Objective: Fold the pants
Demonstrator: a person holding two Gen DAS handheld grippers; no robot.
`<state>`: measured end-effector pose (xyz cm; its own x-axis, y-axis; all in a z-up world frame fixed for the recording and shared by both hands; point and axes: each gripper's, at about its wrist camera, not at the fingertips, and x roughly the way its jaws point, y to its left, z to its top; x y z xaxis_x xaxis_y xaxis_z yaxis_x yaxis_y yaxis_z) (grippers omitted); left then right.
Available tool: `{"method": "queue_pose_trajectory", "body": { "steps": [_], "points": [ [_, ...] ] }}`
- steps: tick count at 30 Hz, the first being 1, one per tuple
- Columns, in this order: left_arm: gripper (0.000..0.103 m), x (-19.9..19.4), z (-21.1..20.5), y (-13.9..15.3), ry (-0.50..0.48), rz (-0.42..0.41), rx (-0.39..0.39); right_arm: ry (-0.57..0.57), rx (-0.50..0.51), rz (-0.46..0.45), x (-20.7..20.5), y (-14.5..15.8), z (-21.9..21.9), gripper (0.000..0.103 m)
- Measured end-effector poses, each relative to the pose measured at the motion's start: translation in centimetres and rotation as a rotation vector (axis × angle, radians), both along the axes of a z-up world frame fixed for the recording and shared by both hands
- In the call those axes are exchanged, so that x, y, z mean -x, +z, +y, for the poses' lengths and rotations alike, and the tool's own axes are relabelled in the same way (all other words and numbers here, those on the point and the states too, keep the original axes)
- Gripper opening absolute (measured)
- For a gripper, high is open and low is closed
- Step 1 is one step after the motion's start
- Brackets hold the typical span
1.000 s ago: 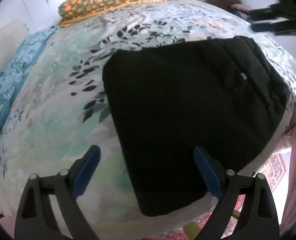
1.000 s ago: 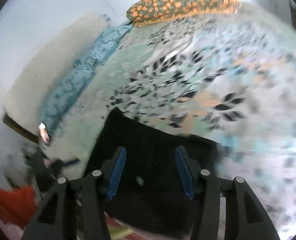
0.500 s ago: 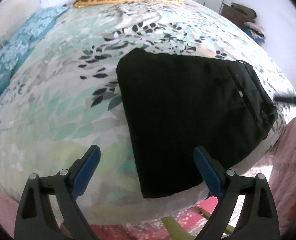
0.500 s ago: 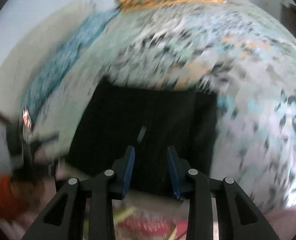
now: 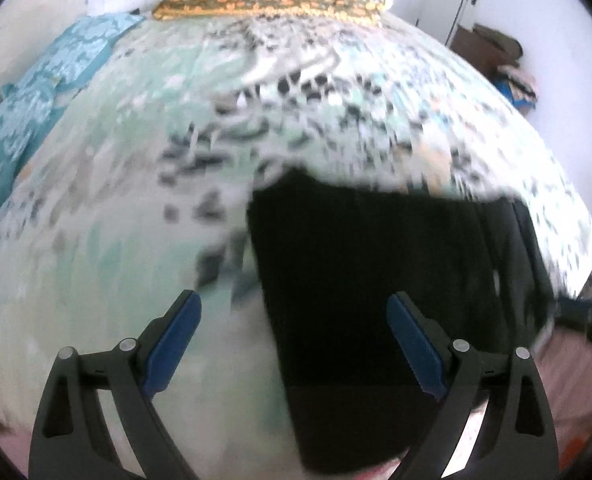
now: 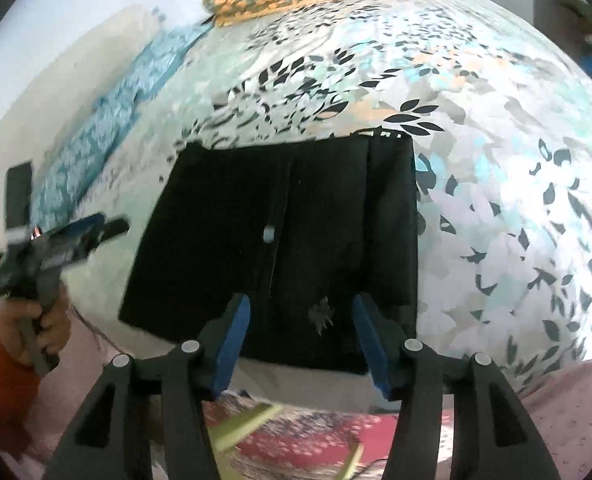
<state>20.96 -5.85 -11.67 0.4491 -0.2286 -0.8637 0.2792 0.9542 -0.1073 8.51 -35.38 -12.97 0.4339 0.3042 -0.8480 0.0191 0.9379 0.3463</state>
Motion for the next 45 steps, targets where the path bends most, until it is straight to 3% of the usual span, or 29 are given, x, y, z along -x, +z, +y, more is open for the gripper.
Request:
{"method": "queue_pose_trajectory", "body": {
  "steps": [4,6,8,9,10,15,17,18,20,22,24,27,29,31,32,33,35,37,40,45],
  "points": [
    [0.095,-6.0,-1.4,-1.5,0.070,0.033,-0.026,0.005,-0.021,-0.041,0.3,-0.1,1.4,0.055],
    [0.095,-8.9,-2.9,-3.9,0.097,0.070,-0.132,0.010,-0.025,-0.020,0.7,-0.9,1.8,0.055],
    [0.095,-11.3,-4.0,-7.2,0.135,0.135,-0.299,0.014,-0.039,0.012,0.9,-1.9,1.8,0.055],
    [0.095,-12.0,-4.0,-8.5,0.153,0.164,-0.339,0.014,-0.043,0.021,1.2,-2.2,1.7,0.055],
    [0.095,-12.4,-3.6,-9.0,0.173,0.179,-0.329,0.011,-0.051,0.017,1.6,-2.2,1.5,0.055],
    [0.094,-12.0,-0.7,-6.0,0.216,0.158,-0.163,-0.085,-0.077,-0.074,2.3,-0.7,-1.9,0.056],
    [0.094,-10.1,0.8,-4.3,0.175,0.134,-0.120,-0.114,-0.068,-0.079,1.6,-0.5,-3.9,0.070],
    [0.095,-9.2,1.1,-3.9,0.145,0.137,-0.094,-0.119,-0.073,-0.071,1.1,-0.7,-4.8,0.073],
    [0.095,-6.3,2.2,-3.9,0.053,0.187,-0.003,-0.074,-0.154,-0.020,-0.6,-1.9,-6.3,0.079],
    [0.095,-3.2,2.9,-4.8,-0.014,0.251,0.072,-0.030,-0.247,0.049,-2.1,-4.0,-7.2,0.079],
    [0.095,-0.8,3.3,-6.4,-0.033,0.306,0.099,-0.001,-0.310,0.127,-3.6,-6.6,-7.8,0.079],
    [0.095,1.2,4.0,-8.2,-0.024,0.369,0.234,0.033,-0.421,0.240,-5.2,-9.9,-7.9,0.079],
    [0.095,1.3,4.4,-9.1,0.010,0.430,0.350,0.095,-0.510,0.257,-5.8,-11.0,-7.1,0.079],
    [0.093,1.2,3.6,-10.0,-0.010,0.503,0.455,0.146,-0.507,0.269,-6.0,-11.4,-5.7,0.079],
    [0.087,1.4,2.8,-10.1,-0.031,0.521,0.478,0.167,-0.509,0.268,-6.1,-11.5,-5.3,0.078],
    [0.072,1.8,1.8,-9.9,-0.055,0.519,0.464,0.185,-0.519,0.264,-6.0,-11.5,-4.8,0.074],
    [0.054,2.5,0.1,-8.7,-0.085,0.424,0.329,0.194,-0.557,0.257,-5.7,-11.5,-4.4,0.045],
    [0.034,2.4,0.7,-7.6,-0.066,0.410,0.371,0.183,-0.585,0.219,-5.4,-11.0,-4.5,0.039],
    [0.029,1.6,2.0,-5.1,-0.059,0.375,0.463,0.190,-0.613,0.159,-5.5,-9.0,-3.8,0.035],
    [0.028,-2.5,2.6,-0.9,-0.054,0.242,0.456,0.265,-0.542,0.055,-9.7,-4.3,-2.1,0.034]
  ]
}}
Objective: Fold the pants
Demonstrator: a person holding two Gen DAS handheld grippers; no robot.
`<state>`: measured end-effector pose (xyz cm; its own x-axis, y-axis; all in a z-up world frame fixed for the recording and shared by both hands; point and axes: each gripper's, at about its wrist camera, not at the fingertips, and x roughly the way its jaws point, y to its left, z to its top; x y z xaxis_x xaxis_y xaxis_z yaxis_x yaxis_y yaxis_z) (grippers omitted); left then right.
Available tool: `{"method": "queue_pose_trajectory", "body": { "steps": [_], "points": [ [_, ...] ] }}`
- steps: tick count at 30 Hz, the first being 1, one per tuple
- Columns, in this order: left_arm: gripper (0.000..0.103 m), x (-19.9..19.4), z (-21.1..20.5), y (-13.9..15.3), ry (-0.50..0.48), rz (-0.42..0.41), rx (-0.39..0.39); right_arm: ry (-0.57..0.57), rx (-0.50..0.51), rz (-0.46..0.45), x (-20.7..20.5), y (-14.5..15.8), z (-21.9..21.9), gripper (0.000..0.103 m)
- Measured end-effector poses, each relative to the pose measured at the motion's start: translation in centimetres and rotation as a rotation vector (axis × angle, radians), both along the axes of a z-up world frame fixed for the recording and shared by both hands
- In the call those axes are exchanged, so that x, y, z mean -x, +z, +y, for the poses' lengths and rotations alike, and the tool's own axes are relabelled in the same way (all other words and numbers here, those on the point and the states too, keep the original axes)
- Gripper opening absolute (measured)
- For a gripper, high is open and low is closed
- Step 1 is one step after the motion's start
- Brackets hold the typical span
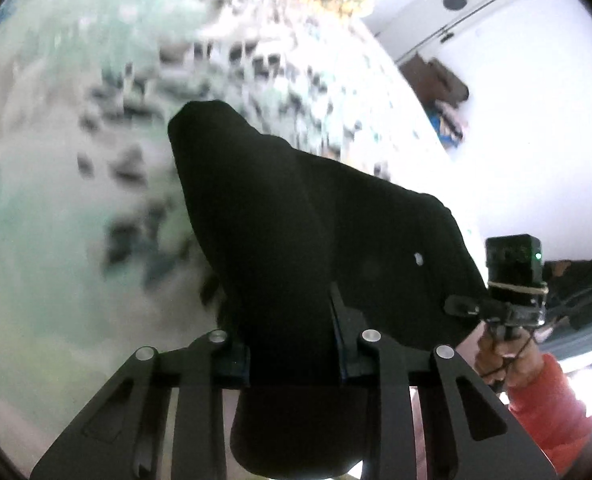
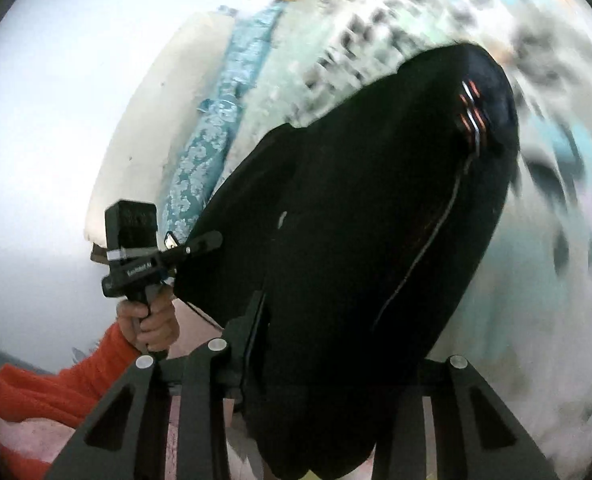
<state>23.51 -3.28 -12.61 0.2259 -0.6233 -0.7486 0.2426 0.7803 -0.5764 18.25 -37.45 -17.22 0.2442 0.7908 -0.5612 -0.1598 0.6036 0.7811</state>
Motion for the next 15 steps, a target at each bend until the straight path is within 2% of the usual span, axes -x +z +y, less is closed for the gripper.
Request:
{"method": "queue_pose_trajectory", "body": {
  "steps": [3,4,5,6,8,9,10,12,13,15],
  "points": [
    [0.029,-3.4,0.5,1.2,0.050,-0.051,0.007,-0.009,0.048,-0.049,-4.4,1.5,0.1,0.035],
    [0.031,-4.7,0.3,1.2,0.060,-0.069,-0.008,-0.008,0.068,-0.052,-5.8,1.6,0.3,0.037],
    [0.034,-5.7,0.3,1.0,0.073,-0.082,-0.042,-0.026,0.106,-0.040,-7.4,1.3,0.2,0.045],
    [0.046,-6.5,0.2,0.7,0.093,-0.093,-0.095,-0.057,0.156,-0.023,-8.4,0.9,0.3,0.049],
    [0.055,-6.7,0.4,-0.2,0.156,-0.102,-0.250,-0.156,0.281,0.037,-9.1,-0.4,-0.4,0.074],
    [0.062,-6.4,0.4,-0.4,0.184,-0.112,-0.328,-0.206,0.336,0.055,-8.7,-0.6,-1.0,0.081],
    [0.075,-5.5,0.5,-0.4,0.202,-0.138,-0.395,-0.239,0.374,0.059,-8.2,-0.6,-1.6,0.091],
    [0.090,-3.1,1.0,0.3,0.216,-0.231,-0.462,-0.302,0.478,0.032,-5.8,0.3,-3.1,0.098],
    [0.096,-1.1,1.0,0.9,0.232,-0.321,-0.518,-0.324,0.537,0.004,-4.4,1.1,-3.2,0.102],
    [0.099,2.1,0.7,1.7,0.236,-0.450,-0.624,-0.377,0.635,-0.068,-1.8,3.1,-3.6,0.103]
  ]
}}
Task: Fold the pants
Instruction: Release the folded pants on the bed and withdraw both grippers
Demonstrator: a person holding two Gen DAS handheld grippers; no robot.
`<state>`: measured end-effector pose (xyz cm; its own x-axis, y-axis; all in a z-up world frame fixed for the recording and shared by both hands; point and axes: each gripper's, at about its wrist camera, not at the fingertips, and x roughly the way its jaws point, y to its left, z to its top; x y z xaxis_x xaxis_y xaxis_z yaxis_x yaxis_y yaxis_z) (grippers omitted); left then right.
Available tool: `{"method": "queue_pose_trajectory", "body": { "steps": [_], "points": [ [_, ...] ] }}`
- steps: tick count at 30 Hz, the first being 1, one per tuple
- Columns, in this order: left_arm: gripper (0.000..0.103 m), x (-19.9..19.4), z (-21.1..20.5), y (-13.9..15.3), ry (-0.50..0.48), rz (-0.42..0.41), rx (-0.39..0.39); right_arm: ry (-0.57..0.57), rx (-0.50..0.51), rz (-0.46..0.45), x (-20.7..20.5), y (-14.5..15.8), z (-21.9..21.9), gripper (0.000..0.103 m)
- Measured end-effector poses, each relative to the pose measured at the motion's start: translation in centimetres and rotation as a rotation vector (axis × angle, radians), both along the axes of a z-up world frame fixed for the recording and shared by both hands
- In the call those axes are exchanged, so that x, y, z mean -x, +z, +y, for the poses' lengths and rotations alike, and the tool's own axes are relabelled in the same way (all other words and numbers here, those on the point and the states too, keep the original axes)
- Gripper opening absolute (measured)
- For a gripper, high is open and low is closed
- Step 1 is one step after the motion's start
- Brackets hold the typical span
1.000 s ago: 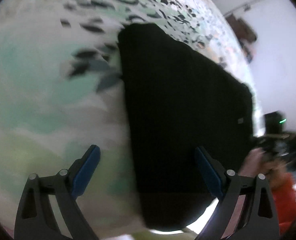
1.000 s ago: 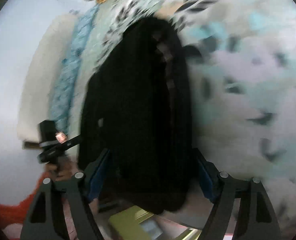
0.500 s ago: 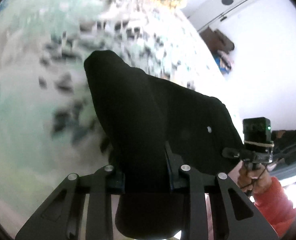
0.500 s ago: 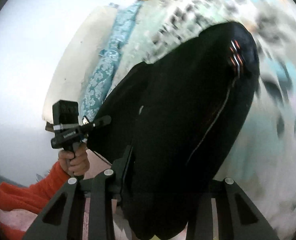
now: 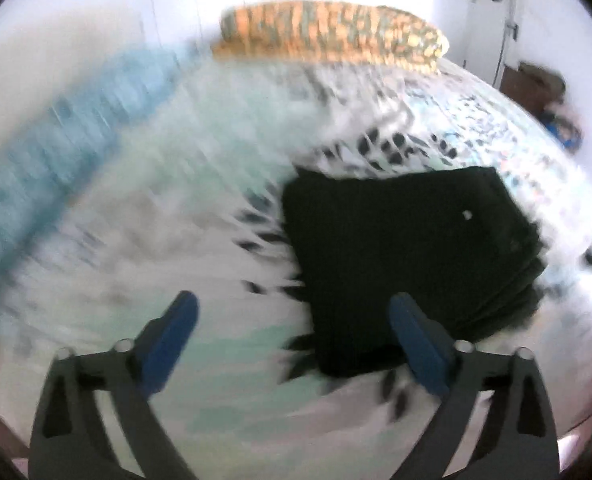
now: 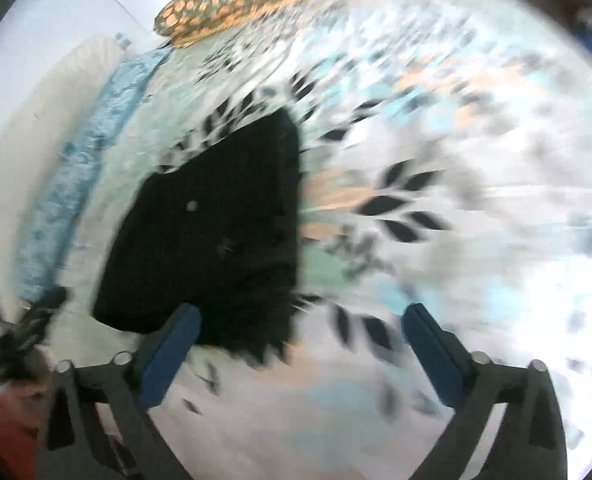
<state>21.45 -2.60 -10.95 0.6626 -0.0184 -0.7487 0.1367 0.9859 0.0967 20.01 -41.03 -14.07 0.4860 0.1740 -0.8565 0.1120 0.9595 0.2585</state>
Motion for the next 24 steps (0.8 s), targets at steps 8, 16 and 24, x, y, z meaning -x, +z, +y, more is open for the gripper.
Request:
{"method": "queue_pose_trajectory", "body": {
  "steps": [8,16,24],
  "points": [
    [0.102,6.7,-1.3,5.2,-0.019,0.040,0.016,-0.021,0.167,-0.151,9.5,7.3,6.8,0.103],
    [0.102,9.5,-1.5,8.4,0.091,-0.004,-0.044,0.055,0.223,-0.221,12.0,10.9,12.5,0.103],
    [0.102,10.3,-0.9,8.5,0.082,0.077,0.000,0.077,0.254,-0.225,13.2,11.8,14.5,0.103]
  ]
}}
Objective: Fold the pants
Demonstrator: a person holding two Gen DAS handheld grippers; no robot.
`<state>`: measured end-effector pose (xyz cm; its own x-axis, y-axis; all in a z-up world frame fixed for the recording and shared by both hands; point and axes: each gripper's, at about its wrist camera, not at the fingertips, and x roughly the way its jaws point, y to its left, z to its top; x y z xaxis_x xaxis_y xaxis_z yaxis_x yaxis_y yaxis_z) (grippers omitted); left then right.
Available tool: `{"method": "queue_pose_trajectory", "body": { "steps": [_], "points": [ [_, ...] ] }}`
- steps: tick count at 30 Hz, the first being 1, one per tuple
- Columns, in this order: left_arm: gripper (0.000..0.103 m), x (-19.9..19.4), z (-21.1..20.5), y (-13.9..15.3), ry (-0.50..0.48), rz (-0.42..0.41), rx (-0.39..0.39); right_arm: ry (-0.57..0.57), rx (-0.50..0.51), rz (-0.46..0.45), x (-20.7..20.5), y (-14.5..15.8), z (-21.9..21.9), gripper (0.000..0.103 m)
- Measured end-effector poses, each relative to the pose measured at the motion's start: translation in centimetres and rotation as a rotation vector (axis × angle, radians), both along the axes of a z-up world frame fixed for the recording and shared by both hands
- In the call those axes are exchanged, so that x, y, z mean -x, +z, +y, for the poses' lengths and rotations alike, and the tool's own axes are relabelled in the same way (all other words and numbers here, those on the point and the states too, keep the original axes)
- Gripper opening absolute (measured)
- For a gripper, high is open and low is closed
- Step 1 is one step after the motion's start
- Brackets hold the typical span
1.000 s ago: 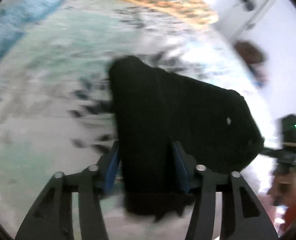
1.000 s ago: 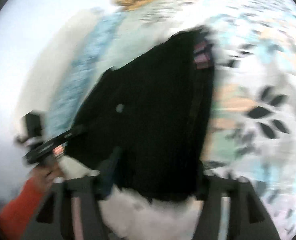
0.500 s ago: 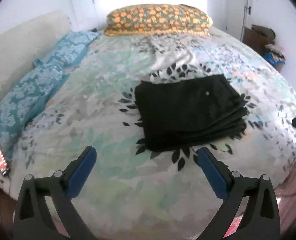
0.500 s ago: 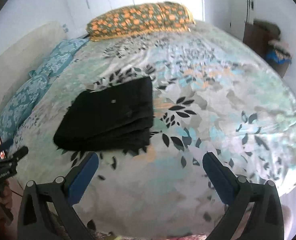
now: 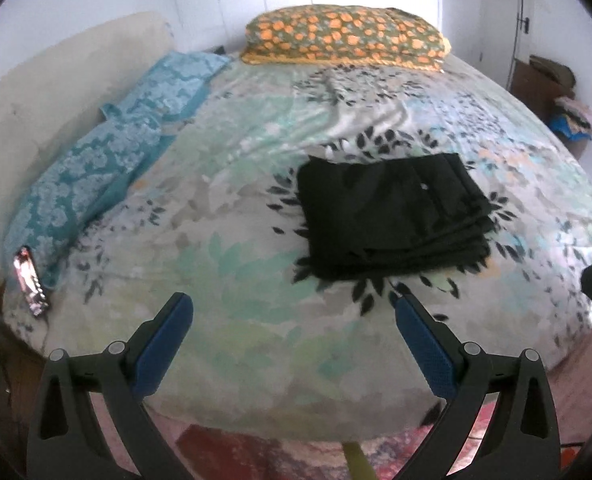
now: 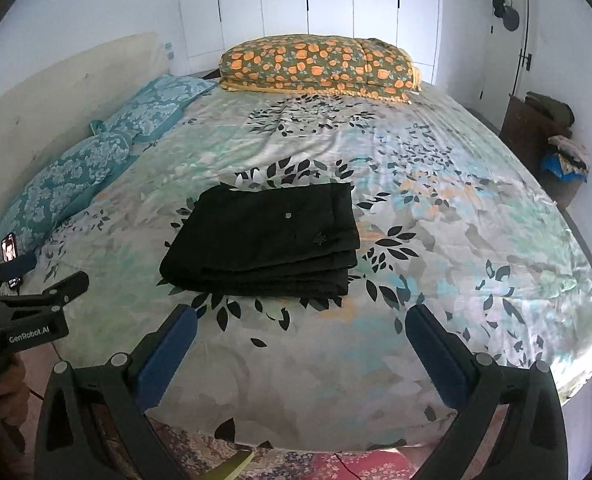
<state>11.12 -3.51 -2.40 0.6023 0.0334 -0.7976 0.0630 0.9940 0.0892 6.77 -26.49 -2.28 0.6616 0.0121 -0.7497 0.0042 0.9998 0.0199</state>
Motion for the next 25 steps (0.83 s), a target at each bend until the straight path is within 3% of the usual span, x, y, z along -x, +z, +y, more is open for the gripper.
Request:
{"method": "queue_pose_trajectory", "body": {
  "steps": [4,6,16,21,25],
  "points": [
    [0.102,0.4,0.1,-0.3,-0.011,0.053,0.053,-0.008,0.034,0.000,0.5,0.0,0.4,0.103],
    [0.102,0.4,0.0,-0.5,-0.015,0.064,0.044,-0.008,0.048,0.001,0.5,-0.2,0.5,0.103],
    [0.102,0.6,-0.2,-0.3,-0.010,0.031,0.008,-0.009,0.075,-0.012,0.5,-0.3,0.8,0.103],
    [0.102,0.5,-0.1,-0.6,-0.022,0.056,0.050,-0.009,0.059,0.009,0.4,-0.9,0.8,0.103],
    [0.102,1.1,-0.5,-0.2,-0.036,0.010,0.021,-0.009,0.057,0.009,0.5,-1.0,0.7,0.103]
  ]
}}
